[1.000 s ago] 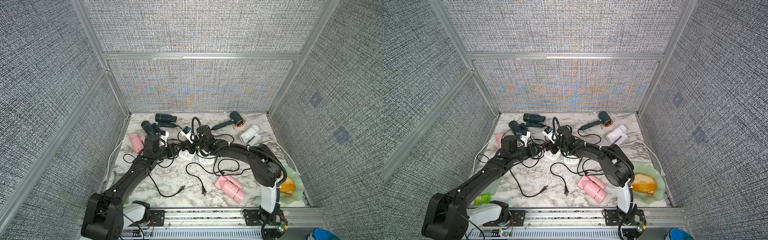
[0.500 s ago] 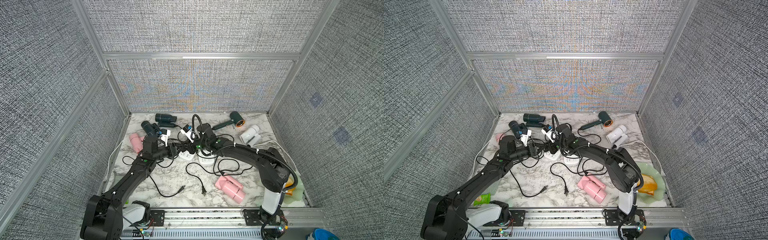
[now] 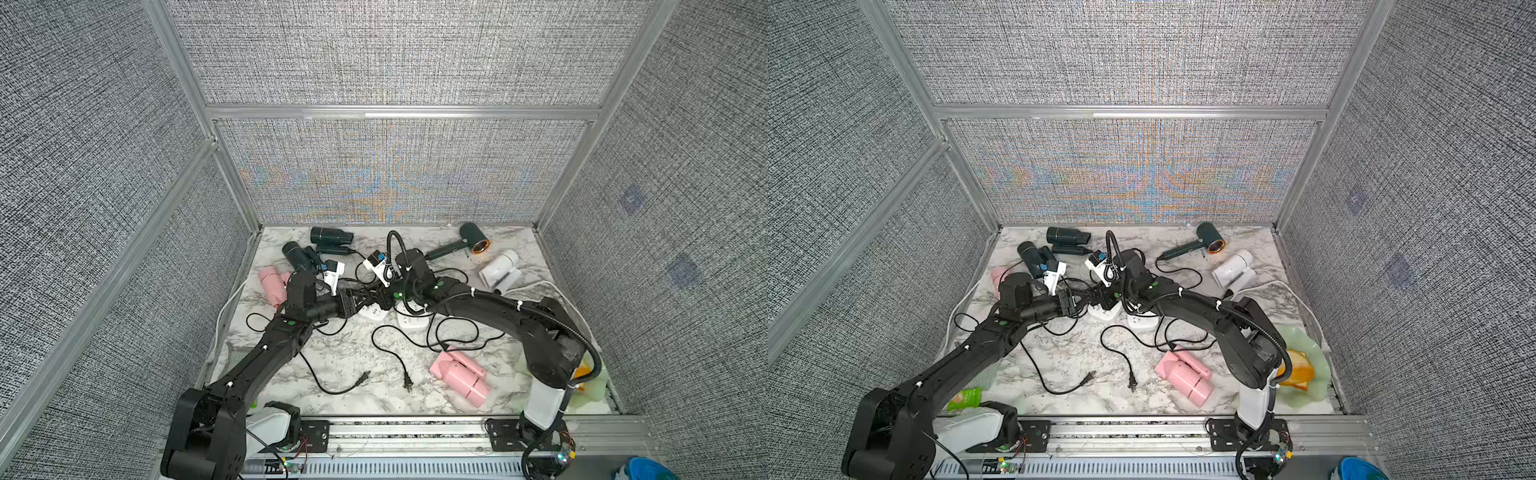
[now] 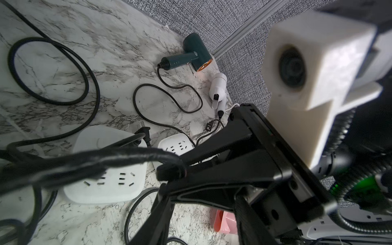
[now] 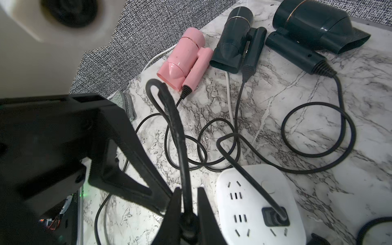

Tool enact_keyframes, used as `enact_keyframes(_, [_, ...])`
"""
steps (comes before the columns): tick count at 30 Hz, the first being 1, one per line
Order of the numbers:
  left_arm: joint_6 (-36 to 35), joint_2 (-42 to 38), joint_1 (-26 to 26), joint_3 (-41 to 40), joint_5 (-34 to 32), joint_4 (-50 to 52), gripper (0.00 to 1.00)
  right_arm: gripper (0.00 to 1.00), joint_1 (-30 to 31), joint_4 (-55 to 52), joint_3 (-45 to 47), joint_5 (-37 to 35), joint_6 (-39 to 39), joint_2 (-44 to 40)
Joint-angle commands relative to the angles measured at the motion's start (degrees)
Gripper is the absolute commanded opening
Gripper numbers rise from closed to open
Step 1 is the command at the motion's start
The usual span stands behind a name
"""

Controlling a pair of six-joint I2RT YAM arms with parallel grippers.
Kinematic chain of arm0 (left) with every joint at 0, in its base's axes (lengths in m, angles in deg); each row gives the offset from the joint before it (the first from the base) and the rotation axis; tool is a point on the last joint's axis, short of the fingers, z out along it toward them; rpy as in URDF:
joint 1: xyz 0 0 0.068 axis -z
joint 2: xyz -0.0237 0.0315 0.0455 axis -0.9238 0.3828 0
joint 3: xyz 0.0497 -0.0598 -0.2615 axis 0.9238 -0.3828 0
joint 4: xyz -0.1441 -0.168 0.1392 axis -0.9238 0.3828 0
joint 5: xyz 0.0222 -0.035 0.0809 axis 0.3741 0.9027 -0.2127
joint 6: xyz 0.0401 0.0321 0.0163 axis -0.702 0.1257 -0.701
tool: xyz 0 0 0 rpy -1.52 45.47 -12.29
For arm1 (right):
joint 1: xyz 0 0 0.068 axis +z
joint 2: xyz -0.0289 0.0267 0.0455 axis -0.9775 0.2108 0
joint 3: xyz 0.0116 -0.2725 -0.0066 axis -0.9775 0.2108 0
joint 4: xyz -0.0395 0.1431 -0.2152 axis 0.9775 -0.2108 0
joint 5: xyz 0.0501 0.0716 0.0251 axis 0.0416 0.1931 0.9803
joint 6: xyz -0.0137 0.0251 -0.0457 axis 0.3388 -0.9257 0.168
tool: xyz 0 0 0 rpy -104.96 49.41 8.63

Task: Charge the blow dryers
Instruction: Pick up the plug from the center of the board.

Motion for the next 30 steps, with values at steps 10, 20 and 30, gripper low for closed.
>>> enact_keyframes(10, [0.88,1.26,0.01,-0.14,3.08,-4.58,0.52,0.06,0.65,2.37,1.72,1.32,-1.00,-1.98])
enact_keyframes(20, [-0.62,0.55,0.01,1.41,3.25,-2.16,0.52,0.06,0.74,3.01,2.96,2.83,-0.78,-3.10])
enact_keyframes(30, [1.62,2.40,0.01,1.55,2.84,-5.66,0.47,0.06,0.82,2.24,4.29,4.68,-0.08,-4.70])
